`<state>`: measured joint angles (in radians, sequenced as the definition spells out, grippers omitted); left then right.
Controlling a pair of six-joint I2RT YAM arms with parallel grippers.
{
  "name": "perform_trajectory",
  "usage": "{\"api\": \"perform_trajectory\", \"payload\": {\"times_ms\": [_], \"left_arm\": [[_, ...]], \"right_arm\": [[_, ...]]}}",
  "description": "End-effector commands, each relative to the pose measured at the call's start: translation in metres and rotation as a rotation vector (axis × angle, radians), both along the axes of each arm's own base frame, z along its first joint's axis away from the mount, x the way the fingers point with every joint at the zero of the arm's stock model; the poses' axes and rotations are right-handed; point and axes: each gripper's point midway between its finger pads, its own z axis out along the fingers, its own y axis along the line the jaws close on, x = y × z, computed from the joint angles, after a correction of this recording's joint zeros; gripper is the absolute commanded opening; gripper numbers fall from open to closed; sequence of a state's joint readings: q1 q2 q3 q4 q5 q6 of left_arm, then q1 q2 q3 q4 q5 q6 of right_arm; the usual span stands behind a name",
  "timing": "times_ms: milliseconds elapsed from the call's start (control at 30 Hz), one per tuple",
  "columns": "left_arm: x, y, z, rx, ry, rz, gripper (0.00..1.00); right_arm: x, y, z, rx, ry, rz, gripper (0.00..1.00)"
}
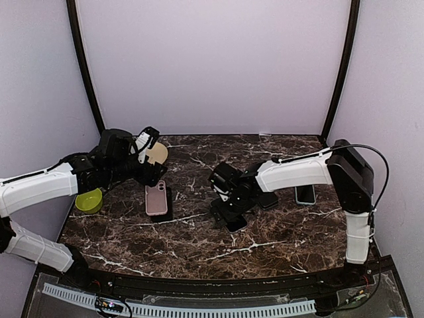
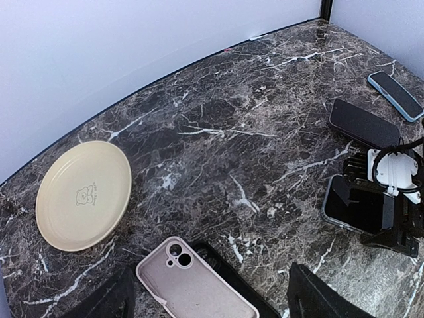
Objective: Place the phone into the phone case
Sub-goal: Place the phone with the phone case at the center of the board, then move the phone with the phone case to the center of the board.
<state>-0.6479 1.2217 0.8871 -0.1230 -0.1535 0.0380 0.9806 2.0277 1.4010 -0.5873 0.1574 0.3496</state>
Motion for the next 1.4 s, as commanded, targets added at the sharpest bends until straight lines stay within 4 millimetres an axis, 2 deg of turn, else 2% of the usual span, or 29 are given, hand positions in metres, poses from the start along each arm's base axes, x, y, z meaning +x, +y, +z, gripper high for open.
{"api": "perform_trajectory", "payload": {"times_ms": [0, 233, 567, 733, 933, 1033, 1367], "left_arm": [[-0.002, 0.002, 0.006, -0.012, -0.025, -0.009, 0.81], [-0.002, 0.002, 0.005, -0.007, -0.022, -0.011, 0.81], [-0.002, 0.001, 0.004, -0.005, -0.019, -0.014, 0.81], [-0.002, 0.001, 0.005, -0.006, -0.021, -0.014, 0.81], [-0.002, 0.001, 0.005, -0.006, -0.021, -0.015, 0.81], [-0.002, 0.001, 0.005, -0.006, -0.023, -0.015, 0.81], [-0.002, 0.001, 0.005, -0.003, -0.022, -0.017, 0.81]], "right_arm": [[0.000, 0.002, -0.006, -0.029, -0.007, -0.011, 0.95], [0.008, -0.009, -0.007, -0.071, -0.056, -0.067, 0.83], [0.029, -0.009, 0.013, -0.016, -0.139, -0.128, 0.70], [0.053, -0.013, 0.019, 0.046, -0.163, -0.208, 0.62], [0.079, -0.006, 0.031, 0.129, -0.201, -0.267, 0.62], [0.087, -0.003, 0.030, 0.129, -0.204, -0.274, 0.62], [0.095, 0.000, 0.019, 0.119, -0.201, -0.301, 0.65]]}}
